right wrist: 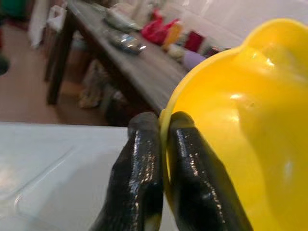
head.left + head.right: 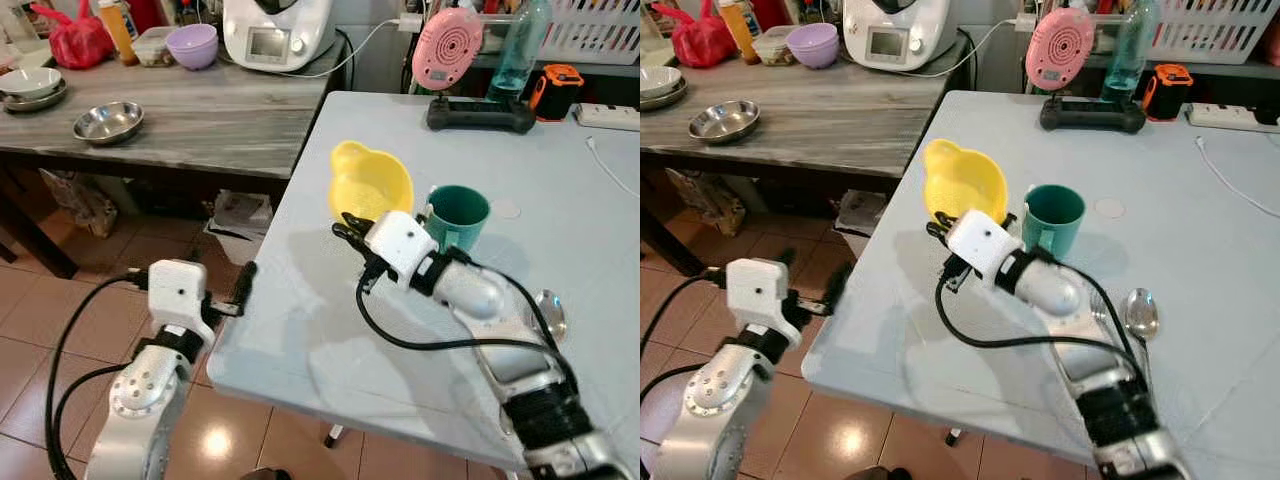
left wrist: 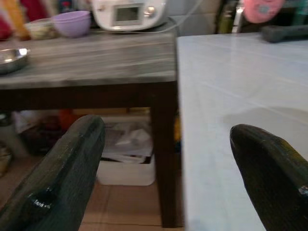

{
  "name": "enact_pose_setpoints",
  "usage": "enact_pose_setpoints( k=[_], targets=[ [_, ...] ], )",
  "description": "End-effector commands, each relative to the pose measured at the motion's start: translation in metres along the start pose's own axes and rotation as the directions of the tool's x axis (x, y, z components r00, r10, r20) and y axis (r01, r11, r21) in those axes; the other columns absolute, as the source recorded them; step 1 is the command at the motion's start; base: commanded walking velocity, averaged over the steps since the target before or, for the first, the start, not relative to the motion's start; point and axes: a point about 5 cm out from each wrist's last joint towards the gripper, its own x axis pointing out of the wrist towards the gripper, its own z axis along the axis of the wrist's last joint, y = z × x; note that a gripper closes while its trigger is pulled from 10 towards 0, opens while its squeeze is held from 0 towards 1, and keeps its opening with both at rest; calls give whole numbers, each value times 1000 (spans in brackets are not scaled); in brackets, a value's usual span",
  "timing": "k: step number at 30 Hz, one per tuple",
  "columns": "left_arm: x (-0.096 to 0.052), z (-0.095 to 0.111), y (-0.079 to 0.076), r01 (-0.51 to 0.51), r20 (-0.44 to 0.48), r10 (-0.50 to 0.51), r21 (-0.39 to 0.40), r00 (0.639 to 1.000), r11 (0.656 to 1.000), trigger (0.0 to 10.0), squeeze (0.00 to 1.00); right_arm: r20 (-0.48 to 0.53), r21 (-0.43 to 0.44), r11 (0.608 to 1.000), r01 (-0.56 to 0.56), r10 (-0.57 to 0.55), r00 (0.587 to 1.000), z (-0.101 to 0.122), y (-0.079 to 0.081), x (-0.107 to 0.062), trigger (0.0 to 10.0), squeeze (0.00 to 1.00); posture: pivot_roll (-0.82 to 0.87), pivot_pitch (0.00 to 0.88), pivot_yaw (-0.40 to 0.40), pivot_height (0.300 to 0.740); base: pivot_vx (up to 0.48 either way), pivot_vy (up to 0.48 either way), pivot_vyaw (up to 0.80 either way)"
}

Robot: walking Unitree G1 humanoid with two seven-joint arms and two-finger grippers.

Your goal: Setting the table

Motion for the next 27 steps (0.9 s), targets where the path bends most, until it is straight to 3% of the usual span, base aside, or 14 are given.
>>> enact_pose_setpoints(
  k=[1,4,14,20,27],
  targets=[
    [1,-2,5,-33,-10,33,-6,999,999,10000,0,38,12,997,73,-73,997,11,-6,-3,10000,0,-92,55,81,740,0,0,0],
    [3,-5,7,-60,-27,59,-37,998,997,10000,0,8,63,985,161,-162,987,9,-7,-10,10000,0,-105,52,81,740,0,0,0],
    [10,-7,14,-106,-48,102,-65,994,992,10000,0,-30,128,951,280,-278,960,7,-10,-20,10000,0,-115,48,85,740,0,0,0],
    [11,-7,17,-117,-52,113,-76,992,990,10000,0,-48,149,944,294,-290,956,6,-7,-22,10000,0,-116,44,87,740,0,0,0],
    [10,-8,19,-118,-62,113,-73,992,990,10000,0,-50,160,943,291,-287,957,8,-4,-20,10000,0,-112,51,92,740,0,283,0]
  ],
)
